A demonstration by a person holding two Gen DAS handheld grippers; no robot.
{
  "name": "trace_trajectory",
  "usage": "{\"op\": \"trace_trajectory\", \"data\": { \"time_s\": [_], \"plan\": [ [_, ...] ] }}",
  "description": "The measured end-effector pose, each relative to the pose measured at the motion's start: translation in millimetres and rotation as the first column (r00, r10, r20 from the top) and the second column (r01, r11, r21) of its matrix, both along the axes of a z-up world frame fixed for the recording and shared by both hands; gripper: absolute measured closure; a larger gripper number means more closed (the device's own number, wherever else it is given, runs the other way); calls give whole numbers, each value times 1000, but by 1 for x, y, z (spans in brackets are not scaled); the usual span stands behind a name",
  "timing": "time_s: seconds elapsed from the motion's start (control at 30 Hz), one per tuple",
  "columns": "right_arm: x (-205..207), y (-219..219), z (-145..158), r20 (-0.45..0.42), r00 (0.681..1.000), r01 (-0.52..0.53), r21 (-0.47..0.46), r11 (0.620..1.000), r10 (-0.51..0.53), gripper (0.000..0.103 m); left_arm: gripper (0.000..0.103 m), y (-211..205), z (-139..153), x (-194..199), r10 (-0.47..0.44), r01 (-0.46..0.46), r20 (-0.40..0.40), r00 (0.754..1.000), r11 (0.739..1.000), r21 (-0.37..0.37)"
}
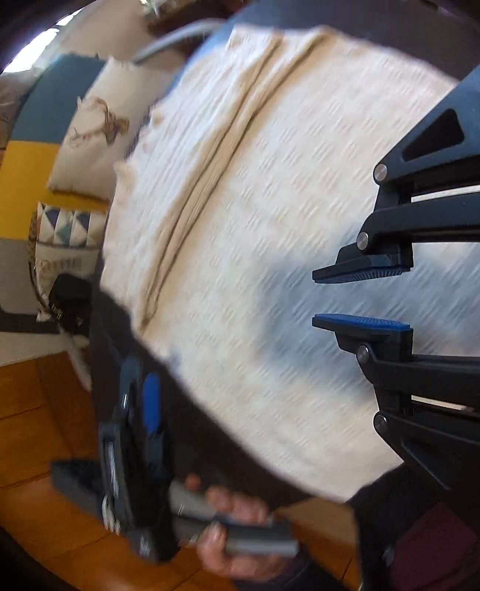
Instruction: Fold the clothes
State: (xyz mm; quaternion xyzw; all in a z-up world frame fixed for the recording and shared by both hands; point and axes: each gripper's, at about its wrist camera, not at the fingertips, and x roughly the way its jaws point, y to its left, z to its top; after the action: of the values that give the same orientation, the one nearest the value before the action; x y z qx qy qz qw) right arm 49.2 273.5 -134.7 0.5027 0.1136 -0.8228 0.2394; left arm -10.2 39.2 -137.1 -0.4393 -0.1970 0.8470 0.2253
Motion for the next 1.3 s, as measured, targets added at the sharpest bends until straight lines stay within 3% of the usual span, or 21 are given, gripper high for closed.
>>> {"op": "trace_trajectory", "data": {
  "time_s": [0.1, 0.2, 0.23, 0.3, 0.37, 0.43, 0.5, 0.63, 0.77, 0.93, 1.1, 1.17, 1.3],
  "plan": [
    [19, 41, -4, 38, 995, 88, 88, 992, -91, 81, 40, 27, -3, 31, -94, 88, -32, 995, 986, -145],
    [26, 75, -26, 106, 976, 170, 156, 973, -188, 80, 41, 35, -28, 40, -91, 94, 27, 996, 968, -230],
    [31, 81, -33, 118, 972, 176, 200, 964, -202, 81, 41, 33, -32, 42, -75, 78, 23, 997, 967, -240],
    [42, 98, -24, 110, 967, 212, 152, 965, -229, 83, 41, 27, -28, 45, -47, 54, 36, 998, 975, -216],
    [55, 133, -10, 113, 941, 318, 25, 948, -319, 82, 40, 12, -21, 48, -14, 20, 46, 999, 991, -133],
    [72, 176, -2, 184, 906, 412, -181, 893, -381, 79, 40, -7, -13, 56, -11, 13, 55, 998, 1000, -21],
    [93, 214, -7, 250, 854, 516, -310, 798, -456, 76, 40, -20, -11, 64, -10, 7, 68, 998, 999, 42],
    [113, 239, -26, 366, 787, 617, -429, 660, -497, 73, 39, -36, -17, 81, -4, -10, 121, 993, 994, 111],
    [131, 256, -55, 422, 746, 665, -468, 582, -515, 73, 39, -46, -30, 101, -5, -11, 170, 985, 996, 94],
    [130, 265, -85, 471, 738, 675, -531, 512, -483, 75, 37, -47, -41, 122, -40, 15, 220, 975, 993, 114],
    [137, 273, -99, 513, 756, 653, -627, 425, -406, 74, 34, -54, -45, 133, -62, 15, 244, 968, 982, 188],
    [133, 264, -103, 517, 784, 621, -662, 420, -345, 72, 33, -56, -48, 135, -70, 12, 256, 964, 975, 221],
    [123, 243, -103, 473, 827, 561, -685, 464, -302, 73, 30, -53, -49, 136, -97, 35, 266, 959, 973, 227]
  ]
}}
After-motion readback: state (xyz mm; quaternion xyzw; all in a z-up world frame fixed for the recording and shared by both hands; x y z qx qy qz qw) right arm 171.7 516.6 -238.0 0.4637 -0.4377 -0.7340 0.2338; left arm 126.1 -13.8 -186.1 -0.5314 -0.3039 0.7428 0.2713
